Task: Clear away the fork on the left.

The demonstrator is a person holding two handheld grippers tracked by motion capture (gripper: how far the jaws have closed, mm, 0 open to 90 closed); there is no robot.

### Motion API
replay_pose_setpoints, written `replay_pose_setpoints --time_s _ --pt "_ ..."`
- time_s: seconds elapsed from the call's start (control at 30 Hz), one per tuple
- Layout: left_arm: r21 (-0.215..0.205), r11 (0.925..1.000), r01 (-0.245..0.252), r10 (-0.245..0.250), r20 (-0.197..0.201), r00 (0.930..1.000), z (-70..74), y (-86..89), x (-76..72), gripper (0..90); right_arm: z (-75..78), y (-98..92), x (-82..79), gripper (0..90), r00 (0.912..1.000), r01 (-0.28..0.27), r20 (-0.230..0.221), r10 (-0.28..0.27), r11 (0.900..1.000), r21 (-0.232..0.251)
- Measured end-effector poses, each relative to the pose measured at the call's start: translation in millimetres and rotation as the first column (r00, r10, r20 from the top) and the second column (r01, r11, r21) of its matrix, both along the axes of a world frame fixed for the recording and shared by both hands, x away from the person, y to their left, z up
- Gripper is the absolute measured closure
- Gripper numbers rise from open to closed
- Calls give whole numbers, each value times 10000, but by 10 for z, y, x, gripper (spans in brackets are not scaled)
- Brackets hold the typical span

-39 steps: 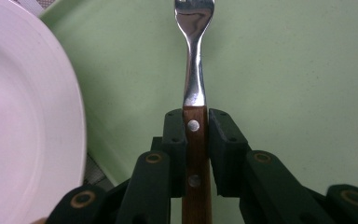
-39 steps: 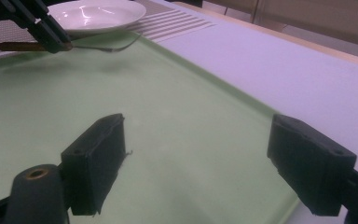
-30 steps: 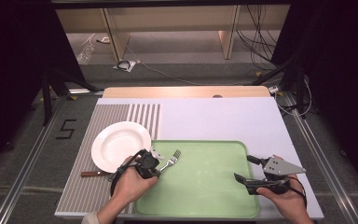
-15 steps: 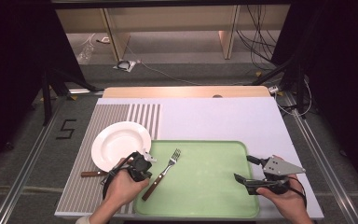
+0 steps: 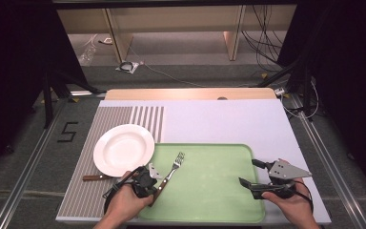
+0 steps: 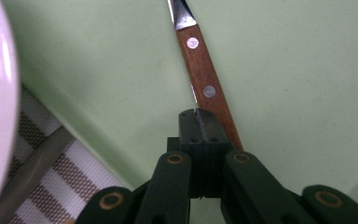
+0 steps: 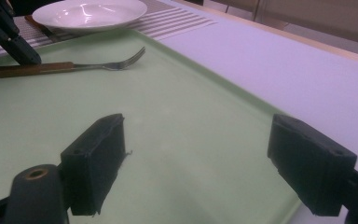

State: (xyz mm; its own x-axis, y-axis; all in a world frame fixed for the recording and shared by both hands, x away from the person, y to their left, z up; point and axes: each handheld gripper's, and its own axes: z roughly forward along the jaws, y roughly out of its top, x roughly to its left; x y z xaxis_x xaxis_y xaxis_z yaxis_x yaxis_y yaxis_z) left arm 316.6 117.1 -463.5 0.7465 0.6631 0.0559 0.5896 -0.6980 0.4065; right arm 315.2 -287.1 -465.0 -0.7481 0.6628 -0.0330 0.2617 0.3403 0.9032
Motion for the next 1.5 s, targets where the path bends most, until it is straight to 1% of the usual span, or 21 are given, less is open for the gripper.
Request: replay_pose_setpoints --time_s 0.13,0.2,0.3,0.43,0.47,0.67,0.8,0.93,1.0,1.07,1.1,1.13,1.17,1.2,1.23,1.27,1.3,1.37,1.4,1.47,1.5 --pt "-178 9994 301 -302 -23 9995 -4 -55 -32 895 0 0 0 200 10000 -9 4 9 10000 -7" --pt "-381 9977 561 -563 -35 9984 -9 -94 -54 894 0 2 0 200 10000 -14 2 14 10000 5" --pt "-670 9930 970 -965 111 9953 -24 -157 -79 894 -3 4 3 200 10000 -25 6 25 10000 -13" --pt "-1074 9865 1234 -1219 202 9923 -43 -207 -89 892 -3 4 2 200 10000 -21 -3 21 10000 -4" --pt "-1047 9863 1278 -1259 243 9917 -43 -217 -90 892 -3 4 3 200 10000 -15 -1 15 10000 -4" --pt "-1084 9859 1278 -1251 315 9916 -46 -227 -81 887 -5 11 3 200 10000 -49 7 49 10000 -10" --pt "-980 9871 1266 -1232 395 9916 -44 -227 -83 874 -5 10 4 200 10000 -42 9 42 10000 -12" --pt "-982 9883 1171 -1131 458 9925 -38 -206 -75 850 -4 10 3 200 10000 -41 12 41 10000 0" --pt "-1104 9882 1059 -1006 527 9935 -23 -182 -71 830 -2 7 1 201 10000 -33 11 33 10000 8" --pt "-1225 9883 912 -830 705 9941 -4 -142 -62 793 -2 5 1 200 10000 -28 9 28 10000 11" --pt "-1342 9870 881 -767 879 9932 3 -114 -54 768 -2 4 1 201 10000 -24 10 24 10000 6" --pt "-1342 9870 881 -767 879 9932 3 -114 -54 731 -2 4 1 201 10000 -24 10 24 10000 6" --pt "-1538 9845 848 -670 1171 9909 7 -75 -41 686 -1 3 0 200 10000 -20 5 20 10000 20" --pt "-1771 9816 717 -415 1684 9848 3 -13 -21 656 -1 2 0 200 10000 -24 11 24 10000 7" --pt "-1795 9811 723 -375 1903 9810 2 20 -13 624 -1 1 0 200 10000 -12 4 12 10000 16" --pt "-1858 9804 650 -278 1959 9802 4 48 -5 584 -2 2 0 200 10000 5 -3 -5 10000 27" --pt "-2067 9770 521 -105 1974 9803 8 77 0 548 -8 5 4 201 10000 -30 27 29 9999 111" --pt "-2560 9658 404 119 1995 9798 8 127 5 505 -2 -1 0 200 10000 -14 14 14 10000 14" --pt "-2764 9604 362 210 2010 9794 7 147 8 463 -1 -1 -1 200 10000 3 11 -3 10000 20" --pt "-3243 9456 258 433 2041 9780 3 187 6 387 -1 -1 0 200 10000 10 15 -10 10000 22" --pt "-3441 9386 226 512 2041 9776 -3 206 3 332 -2 0 0 200 10000 5 25 -5 10000 26"
